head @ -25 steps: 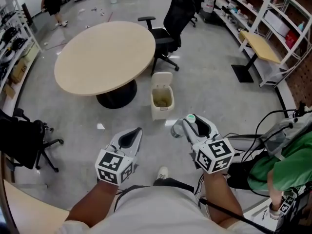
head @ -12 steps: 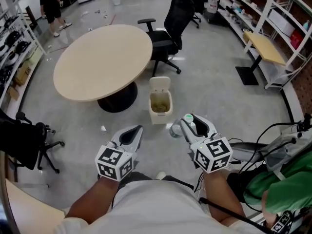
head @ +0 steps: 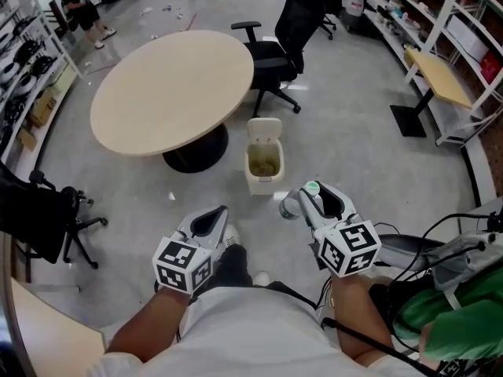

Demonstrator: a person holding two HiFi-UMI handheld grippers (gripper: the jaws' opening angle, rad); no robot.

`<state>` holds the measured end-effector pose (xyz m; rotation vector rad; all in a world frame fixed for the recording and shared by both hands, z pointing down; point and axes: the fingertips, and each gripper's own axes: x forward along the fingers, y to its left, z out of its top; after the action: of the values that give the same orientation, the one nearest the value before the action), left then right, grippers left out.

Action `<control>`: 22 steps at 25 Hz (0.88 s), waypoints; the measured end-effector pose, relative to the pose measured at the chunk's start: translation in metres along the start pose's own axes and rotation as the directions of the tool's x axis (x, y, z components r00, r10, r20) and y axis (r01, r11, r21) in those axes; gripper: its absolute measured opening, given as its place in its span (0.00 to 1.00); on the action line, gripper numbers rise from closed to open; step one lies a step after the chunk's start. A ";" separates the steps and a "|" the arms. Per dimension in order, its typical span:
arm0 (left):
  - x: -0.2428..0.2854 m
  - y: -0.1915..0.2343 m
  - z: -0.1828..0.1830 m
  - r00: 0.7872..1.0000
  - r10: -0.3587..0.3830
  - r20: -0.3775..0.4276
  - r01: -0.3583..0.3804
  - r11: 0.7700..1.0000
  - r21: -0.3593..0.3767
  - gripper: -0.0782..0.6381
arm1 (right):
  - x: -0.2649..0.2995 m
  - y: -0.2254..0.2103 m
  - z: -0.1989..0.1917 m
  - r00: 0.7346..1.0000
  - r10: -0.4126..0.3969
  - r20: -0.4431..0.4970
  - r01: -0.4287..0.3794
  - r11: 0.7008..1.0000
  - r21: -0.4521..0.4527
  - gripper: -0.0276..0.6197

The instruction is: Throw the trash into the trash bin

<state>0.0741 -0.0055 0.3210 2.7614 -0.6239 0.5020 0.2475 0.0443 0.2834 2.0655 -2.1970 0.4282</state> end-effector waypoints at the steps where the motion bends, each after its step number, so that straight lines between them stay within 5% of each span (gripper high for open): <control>1: 0.002 0.001 -0.003 1.000 0.001 -0.006 -0.001 1.000 -0.005 0.12 | 0.001 -0.001 -0.001 1.000 0.000 -0.001 0.000 1.000 0.002 0.27; 22: 0.066 0.023 0.018 0.998 -0.061 -0.029 0.061 0.998 0.010 0.12 | 0.041 -0.038 -0.005 0.999 -0.040 -0.035 0.042 0.999 0.034 0.27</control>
<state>0.1242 -0.0552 0.3340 2.7686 -0.5297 0.5315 0.2813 0.0048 0.3040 2.1004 -2.1392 0.4974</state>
